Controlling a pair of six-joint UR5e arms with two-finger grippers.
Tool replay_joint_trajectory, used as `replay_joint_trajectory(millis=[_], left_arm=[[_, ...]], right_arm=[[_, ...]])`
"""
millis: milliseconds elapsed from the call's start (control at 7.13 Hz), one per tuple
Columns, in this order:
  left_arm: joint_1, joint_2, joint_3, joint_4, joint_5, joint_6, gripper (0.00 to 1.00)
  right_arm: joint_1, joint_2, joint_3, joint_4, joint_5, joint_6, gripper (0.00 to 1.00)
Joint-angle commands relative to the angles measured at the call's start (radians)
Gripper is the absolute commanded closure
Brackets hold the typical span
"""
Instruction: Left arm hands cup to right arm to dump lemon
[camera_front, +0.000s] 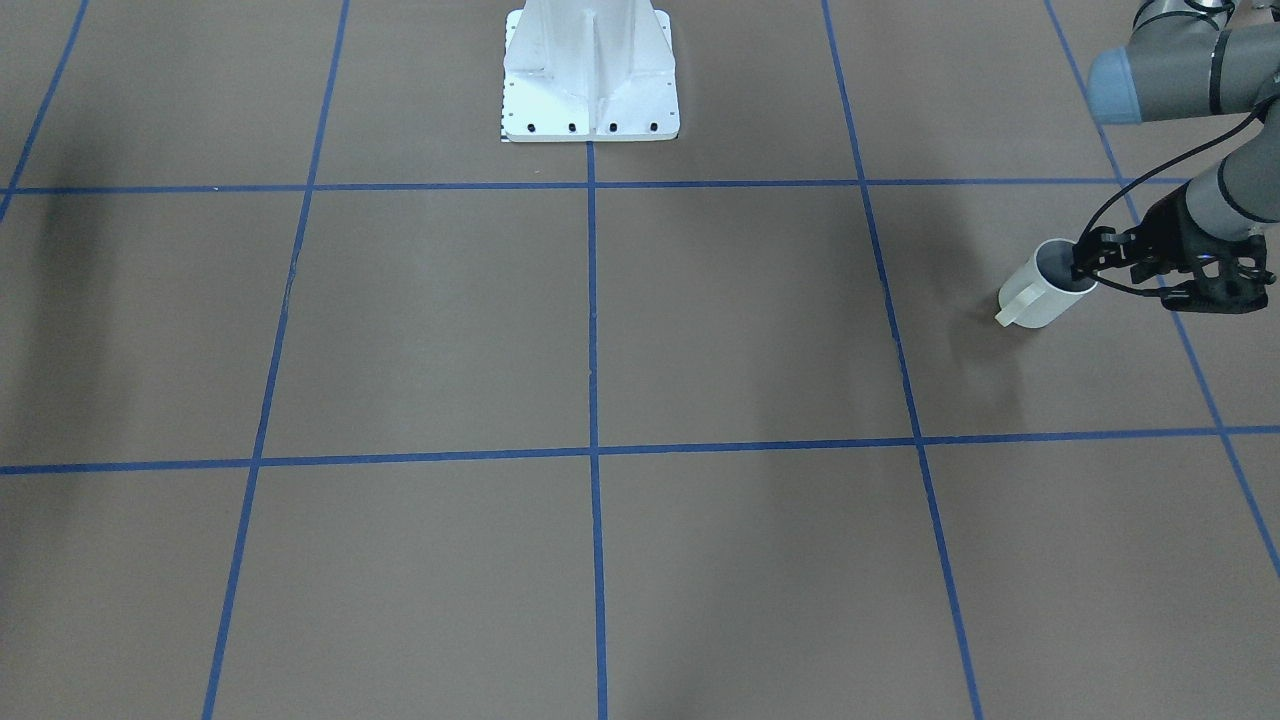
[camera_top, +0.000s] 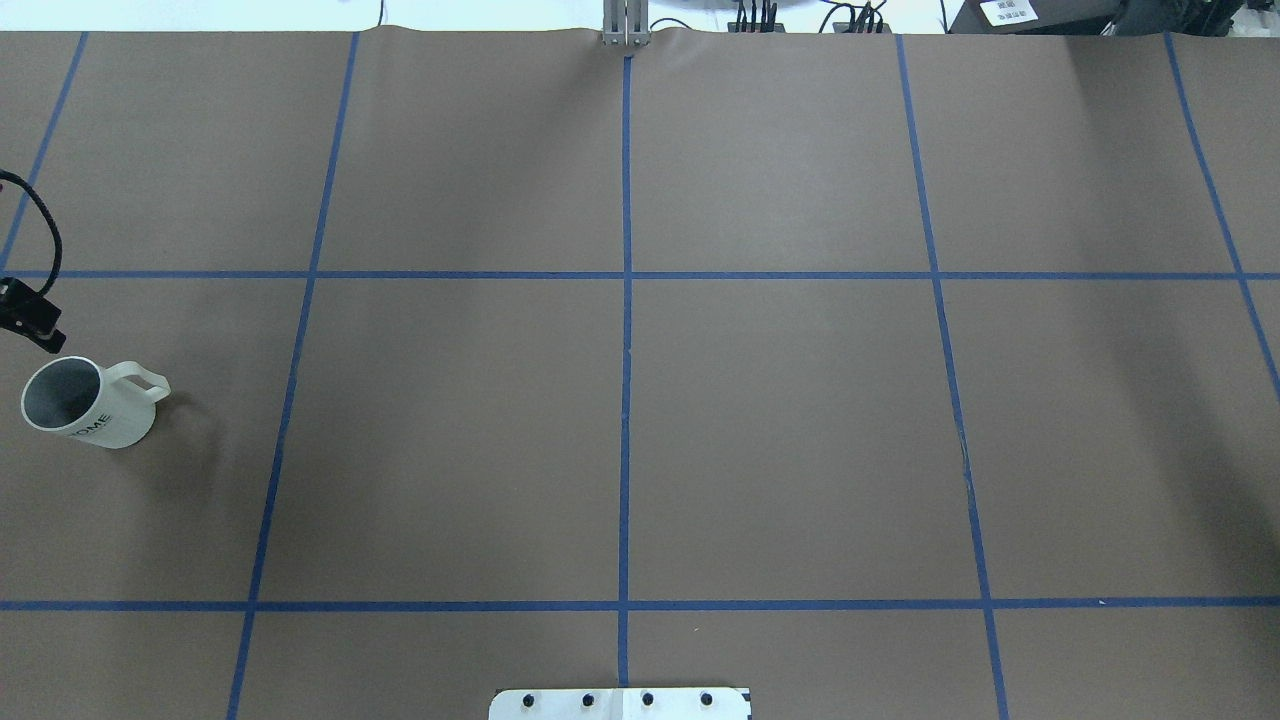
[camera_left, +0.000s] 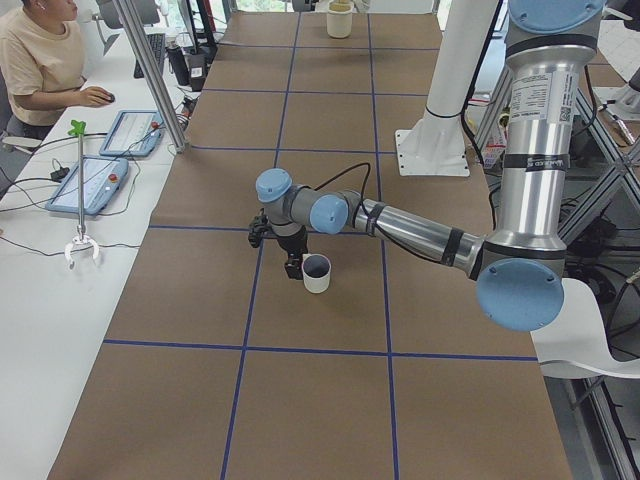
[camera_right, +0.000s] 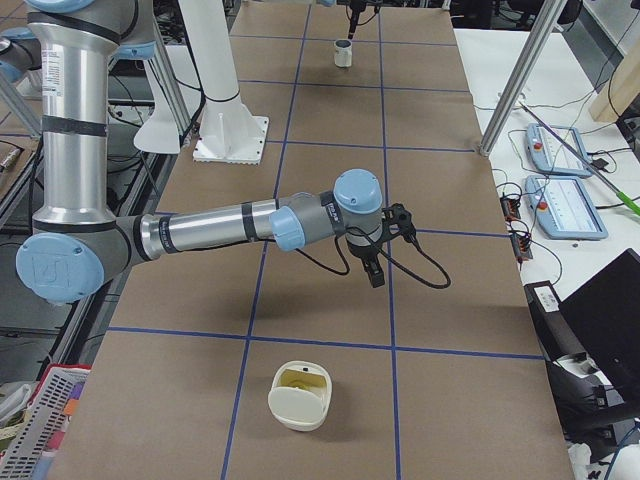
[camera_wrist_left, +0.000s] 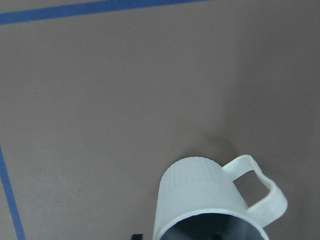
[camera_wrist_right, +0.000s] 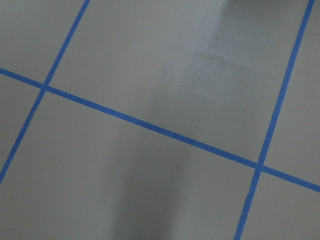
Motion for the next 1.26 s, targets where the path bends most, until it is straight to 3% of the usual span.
replay_joint_trajectory(millis=[0, 280, 561, 841, 1122], left_arm=[[-0.113, 0.013, -0.048, -0.008, -0.004, 0.017, 0.0], [-0.256, 0.053, -0.012, 0.01, -0.062, 0.266, 0.0], [-0.319, 0.094, -0.007, 0.008, -0.064, 0.294, 0.0], [-0.322, 0.126, 0.015, -0.004, -0.062, 0.296, 0.0], [-0.321, 0.134, 0.027, -0.007, -0.061, 0.284, 0.0]], right_arm=[[0.034, -0.007, -0.004, -0.004, 0.009, -0.006, 0.0], [0.04, -0.025, -0.015, -0.006, 0.016, -0.013, 0.0], [0.072, -0.092, -0.045, -0.006, 0.014, -0.146, 0.0], [0.05, -0.079, -0.044, -0.085, -0.001, -0.158, 0.0], [0.037, -0.079, -0.042, -0.089, -0.013, -0.158, 0.0]])
